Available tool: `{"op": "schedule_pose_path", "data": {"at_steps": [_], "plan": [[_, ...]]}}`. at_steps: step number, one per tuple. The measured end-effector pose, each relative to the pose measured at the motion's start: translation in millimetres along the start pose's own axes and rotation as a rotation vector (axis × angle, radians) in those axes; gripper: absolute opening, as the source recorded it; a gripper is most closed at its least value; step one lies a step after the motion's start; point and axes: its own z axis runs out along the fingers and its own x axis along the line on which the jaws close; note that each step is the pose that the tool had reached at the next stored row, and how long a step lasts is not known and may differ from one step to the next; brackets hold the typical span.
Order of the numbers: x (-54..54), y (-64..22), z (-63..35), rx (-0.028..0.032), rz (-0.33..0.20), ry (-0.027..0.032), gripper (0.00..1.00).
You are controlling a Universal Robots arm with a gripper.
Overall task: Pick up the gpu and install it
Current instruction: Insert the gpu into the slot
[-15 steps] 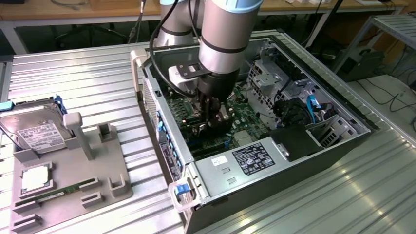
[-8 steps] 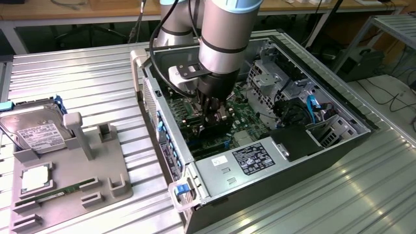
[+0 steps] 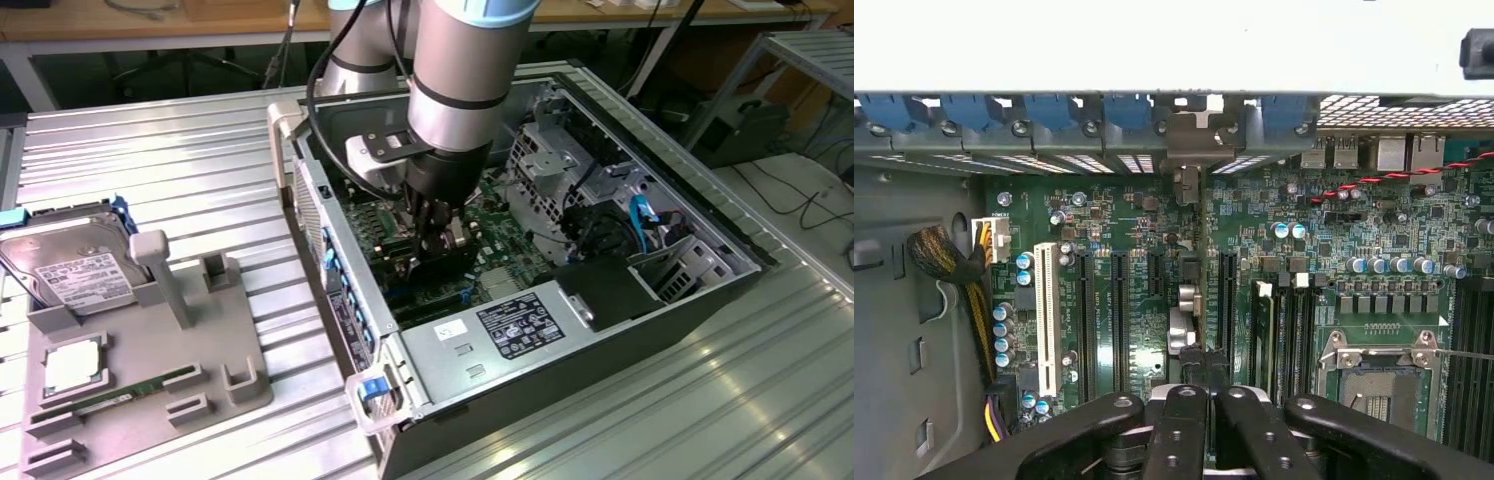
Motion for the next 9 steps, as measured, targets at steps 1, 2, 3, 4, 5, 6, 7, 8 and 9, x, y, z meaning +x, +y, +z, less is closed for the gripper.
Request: {"op": "schedule_pose_path", "data": {"at_steps": [1, 2, 3, 4, 5, 6, 7, 8, 9], "plan": [[0.0, 0.0, 0.0, 0.0, 0.0, 0.0, 0.11], [0.0, 0.0, 0.0, 0.0, 0.0, 0.0, 0.11], [0.0, 0.0, 0.0, 0.0, 0.0, 0.0, 0.11], [0.0, 0.0, 0.0, 0.0, 0.0, 0.0, 0.11], [0.0, 0.0, 0.0, -0.0001, 0.0, 0.0, 0.11], [0.0, 0.0, 0.0, 0.0, 0.0, 0.0, 0.11], [0.0, 0.0, 0.0, 0.0, 0.0, 0.0, 0.11], [0.0, 0.0, 0.0, 0.0, 0.0, 0.0, 0.11], [0.0, 0.0, 0.0, 0.0, 0.0, -0.0001, 0.11]]}}
